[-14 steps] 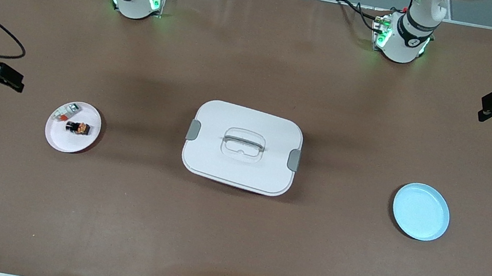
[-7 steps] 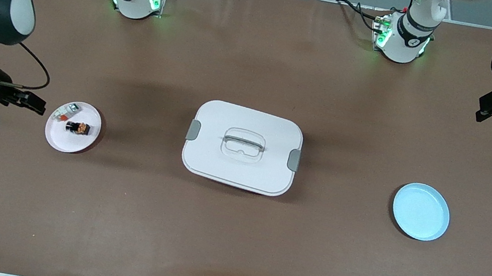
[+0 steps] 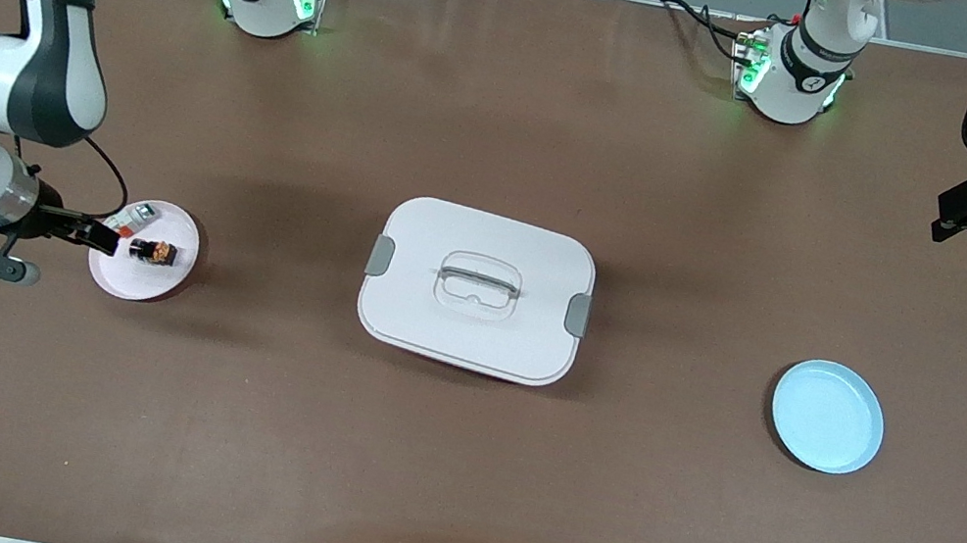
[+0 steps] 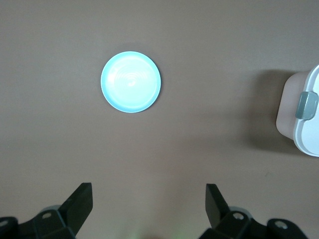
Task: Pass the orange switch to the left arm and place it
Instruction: 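Lower the right gripper onto the orange switch on the white plate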
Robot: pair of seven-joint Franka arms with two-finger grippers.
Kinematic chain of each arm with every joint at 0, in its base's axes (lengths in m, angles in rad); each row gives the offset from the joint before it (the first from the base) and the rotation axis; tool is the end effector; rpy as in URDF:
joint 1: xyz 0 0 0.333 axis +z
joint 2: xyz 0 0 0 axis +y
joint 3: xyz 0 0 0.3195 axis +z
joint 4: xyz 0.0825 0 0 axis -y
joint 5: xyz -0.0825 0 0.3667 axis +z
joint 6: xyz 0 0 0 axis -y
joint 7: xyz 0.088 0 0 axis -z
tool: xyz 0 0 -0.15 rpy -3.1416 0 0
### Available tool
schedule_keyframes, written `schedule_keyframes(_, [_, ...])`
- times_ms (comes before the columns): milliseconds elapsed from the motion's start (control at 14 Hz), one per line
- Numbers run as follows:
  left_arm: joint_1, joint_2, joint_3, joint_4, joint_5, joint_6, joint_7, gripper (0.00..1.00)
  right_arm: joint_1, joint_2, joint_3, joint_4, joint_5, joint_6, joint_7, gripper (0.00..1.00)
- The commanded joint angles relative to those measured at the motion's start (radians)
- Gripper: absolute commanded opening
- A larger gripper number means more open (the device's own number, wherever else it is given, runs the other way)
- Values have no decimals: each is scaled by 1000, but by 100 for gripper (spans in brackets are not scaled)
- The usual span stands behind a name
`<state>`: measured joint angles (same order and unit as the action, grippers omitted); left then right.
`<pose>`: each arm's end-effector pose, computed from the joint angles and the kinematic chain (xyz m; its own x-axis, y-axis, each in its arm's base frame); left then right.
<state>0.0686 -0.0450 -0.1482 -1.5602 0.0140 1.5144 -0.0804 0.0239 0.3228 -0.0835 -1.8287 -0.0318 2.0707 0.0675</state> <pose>0.5160 -0.0407 0.6083 1.0000 0.0017 0.0004 0.0017 -0.9998 -0.0206 0.6060 -0.0367 0.3218 0.9911 -0.1092 -0.0765 -0.1049 -0.9928 0.0583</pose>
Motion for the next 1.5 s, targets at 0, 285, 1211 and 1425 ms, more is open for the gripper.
schedule_keyframes(0, [-1, 0, -2, 8, -2, -2, 16, 100, -5, 50, 1, 0, 9, 20, -8, 100])
schedule_keyframes(285, [4, -4, -2, 12, -3, -3, 16, 100, -9, 103, 1, -23, 9, 58, -37, 100])
schedule_keyframes(1211, [2, -1, -7, 9, -84, -2, 8, 100, -25, 191, 2, -106, 41, 218, -121, 100])
schedule_keyframes(1425, [-7, 10, -8, 11, -131, -2, -2, 100, -21, 214, 2, -110, 46, 218, -163, 100])
